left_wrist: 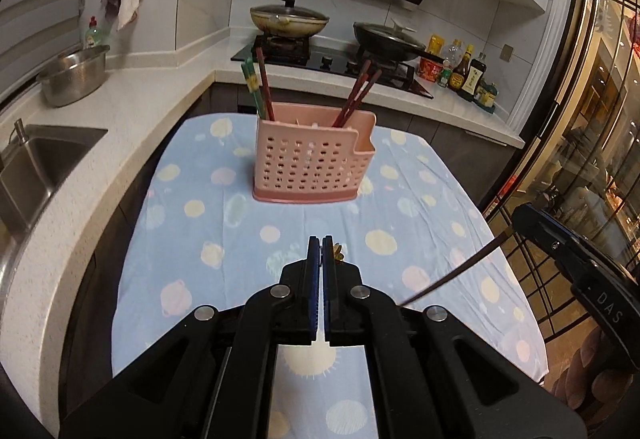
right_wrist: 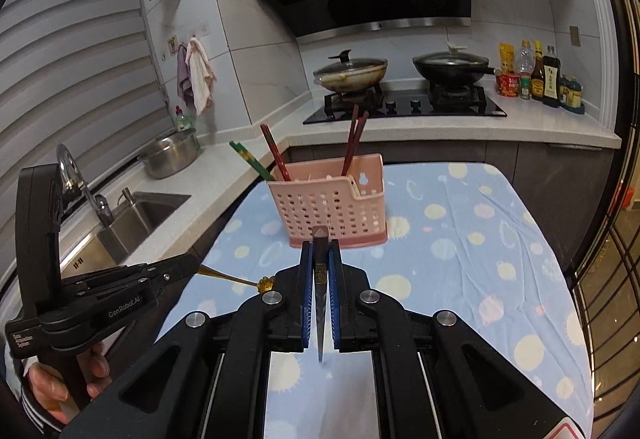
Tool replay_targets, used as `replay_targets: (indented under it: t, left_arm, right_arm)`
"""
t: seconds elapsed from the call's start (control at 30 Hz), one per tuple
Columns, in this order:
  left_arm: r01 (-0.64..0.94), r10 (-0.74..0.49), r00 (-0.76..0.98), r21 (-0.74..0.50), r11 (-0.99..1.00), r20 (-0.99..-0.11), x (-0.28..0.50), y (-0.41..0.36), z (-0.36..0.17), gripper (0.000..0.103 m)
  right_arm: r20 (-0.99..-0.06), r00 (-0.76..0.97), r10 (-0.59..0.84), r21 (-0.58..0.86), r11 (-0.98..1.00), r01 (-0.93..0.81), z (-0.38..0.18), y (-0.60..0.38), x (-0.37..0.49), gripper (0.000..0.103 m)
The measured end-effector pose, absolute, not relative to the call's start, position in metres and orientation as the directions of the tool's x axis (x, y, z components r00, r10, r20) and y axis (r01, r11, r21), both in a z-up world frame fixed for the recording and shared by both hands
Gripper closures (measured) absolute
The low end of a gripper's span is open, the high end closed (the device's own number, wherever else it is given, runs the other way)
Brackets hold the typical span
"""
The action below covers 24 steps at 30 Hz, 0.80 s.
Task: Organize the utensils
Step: 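Lift the gold spoon and brown chopstick toward the pink holder with both tools, then lower the spoon and chopstick into the pink holder and open both tools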
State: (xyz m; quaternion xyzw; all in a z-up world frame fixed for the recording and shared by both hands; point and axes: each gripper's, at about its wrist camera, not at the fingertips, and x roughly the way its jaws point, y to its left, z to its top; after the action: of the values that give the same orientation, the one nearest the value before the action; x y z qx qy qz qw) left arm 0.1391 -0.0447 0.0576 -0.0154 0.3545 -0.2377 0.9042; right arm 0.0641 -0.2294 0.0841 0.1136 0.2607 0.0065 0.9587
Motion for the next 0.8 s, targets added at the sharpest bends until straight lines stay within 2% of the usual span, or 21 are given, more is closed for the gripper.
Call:
replay_targets:
  t: [0.33, 0.53, 0.8]
  left_arm:
    - [0.412, -0.422, 0.709, -0.153, 0.898, -0.565, 0.211, -0.060, 0.122, 0.102]
    - [0.379, -0.380, 0.736, -0.124, 0.917, -0.561, 0.257, -0.069, 0.138, 0.102]
    - [0.352, -0.350, 0.720, -0.119, 0.928, -0.599, 0.302, -0.070, 0.123, 0.102]
  right_arm:
    - [-0.366, 0.928, 0.063, 0.242, 0.970, 0.029, 0.155, -0.252, 0.136, 0.096]
    - [-0.300, 0.954, 0.014, 0.221, 0.974, 0.055, 0.191, -0.256, 0.188, 0.096]
    - [-0.312, 0.950, -0.004, 0.216, 0.974, 0.075, 0.188, -0.254, 0.249, 0.096]
